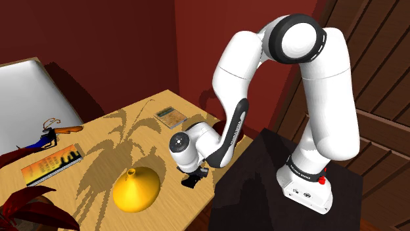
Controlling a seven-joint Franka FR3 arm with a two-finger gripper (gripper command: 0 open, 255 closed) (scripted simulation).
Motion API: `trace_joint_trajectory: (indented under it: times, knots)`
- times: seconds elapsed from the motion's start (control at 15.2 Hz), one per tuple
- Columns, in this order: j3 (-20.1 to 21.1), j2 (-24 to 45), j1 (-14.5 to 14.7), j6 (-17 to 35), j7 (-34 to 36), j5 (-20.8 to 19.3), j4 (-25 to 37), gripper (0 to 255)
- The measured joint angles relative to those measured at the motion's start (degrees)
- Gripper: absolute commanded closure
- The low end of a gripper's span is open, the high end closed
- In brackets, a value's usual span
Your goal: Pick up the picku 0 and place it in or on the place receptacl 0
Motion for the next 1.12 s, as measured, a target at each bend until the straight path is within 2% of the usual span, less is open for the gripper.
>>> trace_joint_trajectory:
  times: [0.59,1.12]
  knots:
    - [0.2,-0.3,-0.2,-0.2,-0.3,0.3,-0.1,255]
    - [3.9,-6.8,-2.9,-2.8,-5.0,6.1,-2.6,255]
